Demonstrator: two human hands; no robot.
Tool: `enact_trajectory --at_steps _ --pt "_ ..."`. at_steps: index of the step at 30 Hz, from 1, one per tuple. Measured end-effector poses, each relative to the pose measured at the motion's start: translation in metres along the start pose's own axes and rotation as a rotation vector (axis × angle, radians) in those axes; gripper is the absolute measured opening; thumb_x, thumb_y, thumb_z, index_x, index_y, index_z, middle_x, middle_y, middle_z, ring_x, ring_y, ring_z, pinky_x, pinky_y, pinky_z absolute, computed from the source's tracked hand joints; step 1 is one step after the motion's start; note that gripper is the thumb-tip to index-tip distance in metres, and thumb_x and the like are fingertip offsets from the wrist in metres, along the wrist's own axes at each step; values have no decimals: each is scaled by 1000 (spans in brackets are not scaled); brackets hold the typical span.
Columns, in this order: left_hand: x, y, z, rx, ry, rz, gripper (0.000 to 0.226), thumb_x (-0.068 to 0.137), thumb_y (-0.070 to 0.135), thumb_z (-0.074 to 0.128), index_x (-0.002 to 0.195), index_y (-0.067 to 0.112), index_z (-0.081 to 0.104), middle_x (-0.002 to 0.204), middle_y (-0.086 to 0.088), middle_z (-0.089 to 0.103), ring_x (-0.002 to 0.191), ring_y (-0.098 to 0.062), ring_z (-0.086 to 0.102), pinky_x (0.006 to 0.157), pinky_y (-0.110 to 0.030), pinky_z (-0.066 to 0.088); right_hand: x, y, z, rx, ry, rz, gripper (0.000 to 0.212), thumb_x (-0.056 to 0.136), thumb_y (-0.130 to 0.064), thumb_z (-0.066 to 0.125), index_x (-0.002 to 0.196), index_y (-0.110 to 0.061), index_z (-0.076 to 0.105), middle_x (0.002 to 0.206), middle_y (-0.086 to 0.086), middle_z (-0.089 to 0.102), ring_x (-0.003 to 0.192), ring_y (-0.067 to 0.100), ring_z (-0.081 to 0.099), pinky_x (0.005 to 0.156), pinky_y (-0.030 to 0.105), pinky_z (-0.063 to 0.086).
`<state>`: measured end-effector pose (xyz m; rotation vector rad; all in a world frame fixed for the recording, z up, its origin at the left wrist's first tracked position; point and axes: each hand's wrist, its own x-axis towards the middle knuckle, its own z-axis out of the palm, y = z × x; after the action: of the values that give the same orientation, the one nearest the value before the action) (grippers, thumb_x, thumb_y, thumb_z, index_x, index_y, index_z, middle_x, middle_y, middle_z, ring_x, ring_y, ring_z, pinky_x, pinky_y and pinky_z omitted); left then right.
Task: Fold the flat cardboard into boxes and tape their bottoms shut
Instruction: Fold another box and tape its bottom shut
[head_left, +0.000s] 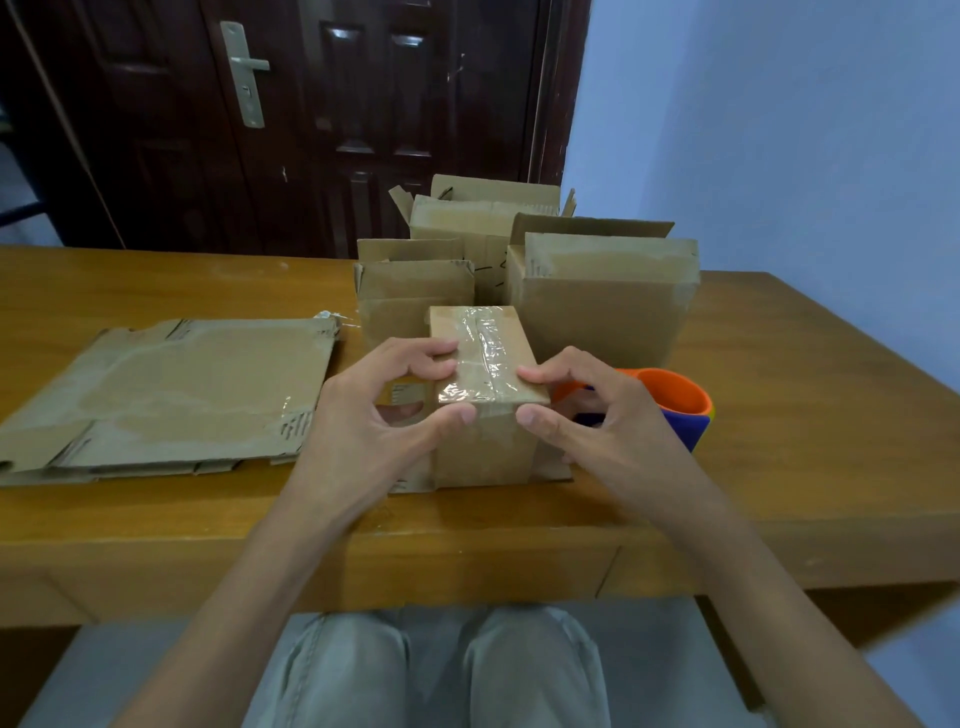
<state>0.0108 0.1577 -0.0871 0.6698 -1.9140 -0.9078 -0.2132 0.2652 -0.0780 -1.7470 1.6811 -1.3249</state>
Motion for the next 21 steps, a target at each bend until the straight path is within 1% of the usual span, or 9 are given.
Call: enact_trajectory --at_steps 2,4,7,9,12,13,14,17,21 --pt "0 0 -1 -10 -8 -5 39 81 42 82 115 27 73 135 23 65 127 -8 63 87 -38 65 1 2 0 -25 -1 -16 36 94 -42 74 128 -34 68 120 -14 69 110 13 68 73 22 57" --pt "0 0 0 2 10 2 39 79 42 82 114 27 73 133 24 66 124 -5 64 84 -35 65 2 3 1 -42 5 -26 34 94 -38 75 127 -32 68 117 -11 70 105 13 69 72 19 55" --pt "-1 1 4 45 52 50 40 79 44 80 114 26 72 132 25 66 123 -2 64 80 -29 65 1 4 2 -69 19 -54 33 95 -37 75 126 -30 68 116 -10 70 104 13 69 74 20 56" --pt "-2 1 8 57 79 85 41 78 41 82 113 22 71 131 21 67 124 1 62 79 -22 63 1 3 5 -91 58 -71 35 93 -46 75 123 -31 68 117 -10 69 104 12 69 76 23 59" --pt "-2 2 12 112 104 123 47 74 41 87 110 16 70 131 12 68 126 1 59 84 -4 50 3 3 18 -150 157 -85 41 86 -69 69 113 -39 63 113 -12 67 102 8 67 73 23 58" --pt "-1 2 13 125 107 128 48 73 41 86 111 16 70 132 11 68 127 0 59 84 -1 48 4 4 23 -186 192 -91 42 86 -72 67 113 -40 62 112 -14 65 101 7 66 73 23 58" --pt "-1 1 13 125 108 128 48 73 42 85 112 17 70 132 11 68 128 -1 59 84 -3 49 5 6 26 -208 217 -95 42 86 -71 67 113 -39 62 111 -14 64 101 6 65 72 24 58" --pt "-1 -1 13 94 101 123 48 77 43 82 117 19 70 133 12 66 127 -5 61 77 -16 60 6 9 30 -194 236 -88 44 87 -65 68 115 -31 68 110 -13 63 101 6 64 73 26 58" --pt "-2 -2 10 36 75 123 39 81 35 82 115 20 70 132 12 66 127 -8 62 74 -24 64 2 7 29 -183 222 -94 48 89 -69 59 115 -29 68 110 -12 62 102 5 63 75 33 61"
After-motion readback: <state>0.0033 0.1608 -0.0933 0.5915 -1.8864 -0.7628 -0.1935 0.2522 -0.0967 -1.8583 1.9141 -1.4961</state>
